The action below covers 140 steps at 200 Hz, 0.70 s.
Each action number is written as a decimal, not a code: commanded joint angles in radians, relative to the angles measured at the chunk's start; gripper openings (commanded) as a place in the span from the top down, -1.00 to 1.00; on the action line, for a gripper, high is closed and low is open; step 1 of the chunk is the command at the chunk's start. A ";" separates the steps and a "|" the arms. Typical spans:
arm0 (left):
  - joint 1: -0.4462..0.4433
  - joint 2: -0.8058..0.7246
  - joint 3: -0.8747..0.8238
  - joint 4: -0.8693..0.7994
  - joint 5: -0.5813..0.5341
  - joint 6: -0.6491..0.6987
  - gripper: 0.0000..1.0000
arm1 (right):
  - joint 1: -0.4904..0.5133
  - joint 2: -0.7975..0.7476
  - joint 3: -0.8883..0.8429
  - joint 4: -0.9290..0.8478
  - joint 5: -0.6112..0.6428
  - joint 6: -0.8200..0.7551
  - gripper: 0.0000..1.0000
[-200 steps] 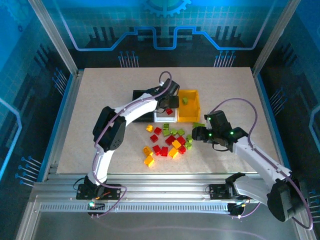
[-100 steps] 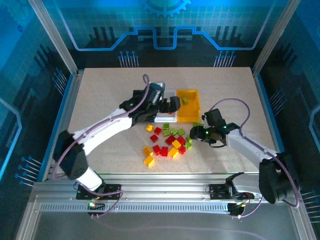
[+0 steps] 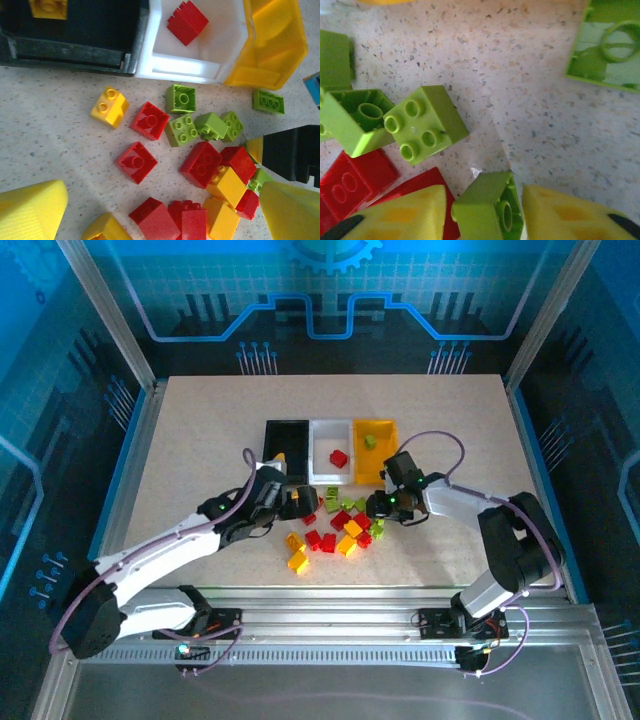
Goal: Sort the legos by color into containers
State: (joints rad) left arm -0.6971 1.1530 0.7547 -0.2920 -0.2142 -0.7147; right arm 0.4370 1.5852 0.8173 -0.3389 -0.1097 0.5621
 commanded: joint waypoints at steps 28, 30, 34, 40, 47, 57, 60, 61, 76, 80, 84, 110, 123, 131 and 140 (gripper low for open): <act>0.049 -0.139 -0.107 0.054 -0.062 -0.050 -0.98 | 0.005 -0.031 -0.008 -0.029 0.075 0.010 0.55; 0.049 -0.146 -0.111 0.060 -0.066 -0.051 -0.98 | 0.003 -0.037 -0.011 -0.029 0.077 0.010 0.56; 0.049 -0.160 -0.123 0.073 -0.075 -0.048 -0.98 | 0.001 -0.052 -0.016 -0.033 0.081 0.012 0.57; 0.052 -0.187 -0.139 0.083 -0.088 -0.051 -0.98 | -0.005 -0.075 -0.020 -0.039 0.086 0.013 0.59; 0.058 -0.215 -0.153 0.091 -0.098 -0.056 -0.98 | -0.014 -0.104 -0.022 -0.050 0.089 0.011 0.61; 0.069 -0.252 -0.172 0.102 -0.099 -0.060 -0.98 | -0.024 -0.157 -0.017 -0.068 0.089 0.004 0.63; 0.073 -0.263 -0.176 0.099 -0.100 -0.065 -0.98 | -0.024 -0.173 -0.012 -0.075 0.091 0.002 0.64; 0.075 -0.266 -0.177 0.097 -0.099 -0.066 -0.98 | -0.026 -0.178 -0.011 -0.077 0.092 0.001 0.64; 0.090 -0.306 -0.187 0.082 -0.085 -0.055 -0.98 | -0.029 -0.233 0.030 -0.110 0.101 -0.014 0.66; 0.092 -0.315 -0.190 0.080 -0.077 -0.043 -0.98 | -0.031 -0.239 0.047 -0.118 0.101 -0.019 0.66; 0.095 -0.321 -0.190 0.078 -0.064 -0.033 -0.98 | -0.032 -0.240 0.055 -0.124 0.102 -0.023 0.65; 0.104 -0.339 -0.194 0.051 -0.030 -0.040 -0.98 | -0.038 -0.149 0.226 -0.137 0.123 -0.025 0.61; 0.112 -0.353 -0.213 0.060 -0.015 -0.069 -0.98 | -0.041 -0.079 0.293 -0.122 0.149 -0.015 0.59; 0.119 -0.363 -0.224 0.057 -0.015 -0.098 -0.98 | -0.045 -0.021 0.343 -0.110 0.171 -0.008 0.58; 0.127 -0.371 -0.238 0.062 -0.005 -0.109 -0.98 | -0.049 0.041 0.397 -0.107 0.201 -0.004 0.58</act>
State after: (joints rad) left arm -0.5938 0.8108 0.5594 -0.2367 -0.2520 -0.7700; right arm 0.4091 1.4769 1.1015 -0.4473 0.0044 0.5526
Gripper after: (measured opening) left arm 0.989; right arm 0.243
